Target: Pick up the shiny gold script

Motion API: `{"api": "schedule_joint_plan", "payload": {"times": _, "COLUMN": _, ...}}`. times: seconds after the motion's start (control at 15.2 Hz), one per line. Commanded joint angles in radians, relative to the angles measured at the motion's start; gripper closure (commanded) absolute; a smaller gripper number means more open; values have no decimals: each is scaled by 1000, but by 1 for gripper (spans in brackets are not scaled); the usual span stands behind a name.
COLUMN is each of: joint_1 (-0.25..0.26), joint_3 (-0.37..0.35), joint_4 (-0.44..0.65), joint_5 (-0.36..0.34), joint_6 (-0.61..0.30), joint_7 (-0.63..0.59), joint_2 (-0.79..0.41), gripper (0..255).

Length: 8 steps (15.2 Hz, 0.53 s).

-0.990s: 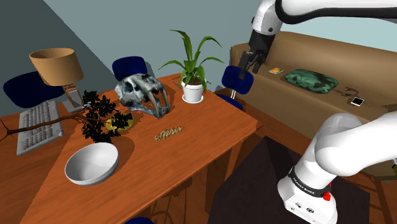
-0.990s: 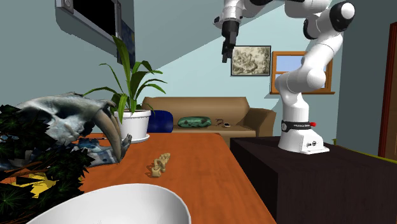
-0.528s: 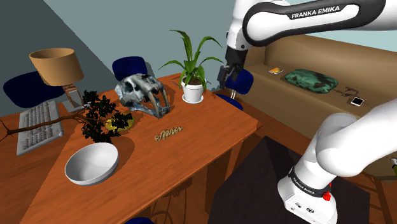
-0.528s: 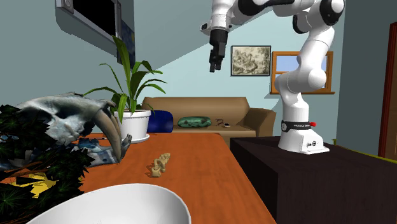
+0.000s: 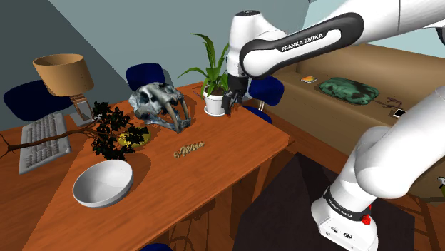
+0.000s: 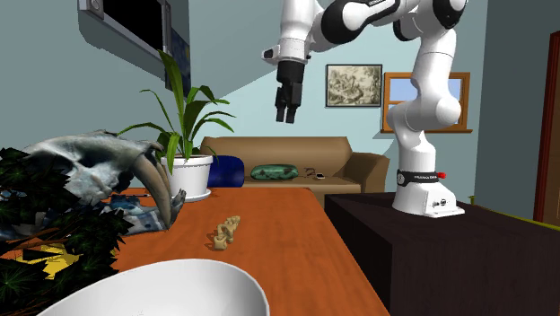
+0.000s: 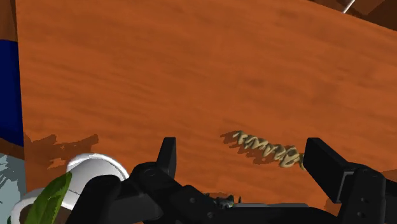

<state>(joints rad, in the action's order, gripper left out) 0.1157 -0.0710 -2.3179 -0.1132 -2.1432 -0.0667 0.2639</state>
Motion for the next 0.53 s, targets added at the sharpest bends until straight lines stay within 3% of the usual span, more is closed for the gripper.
{"api": "schedule_joint_plan", "payload": {"times": 0.0, "joint_1": 8, "joint_3": -18, "joint_4": 31, "joint_5": -21, "joint_6": -41, "joint_7": -9, "joint_2": -76, "gripper": 0}}
{"api": "schedule_joint_plan", "payload": {"times": 0.46, "joint_1": 36, "joint_3": -60, "joint_4": 152, "joint_5": -126, "joint_6": -151, "joint_7": -47, "joint_2": -328, "gripper": 0}}
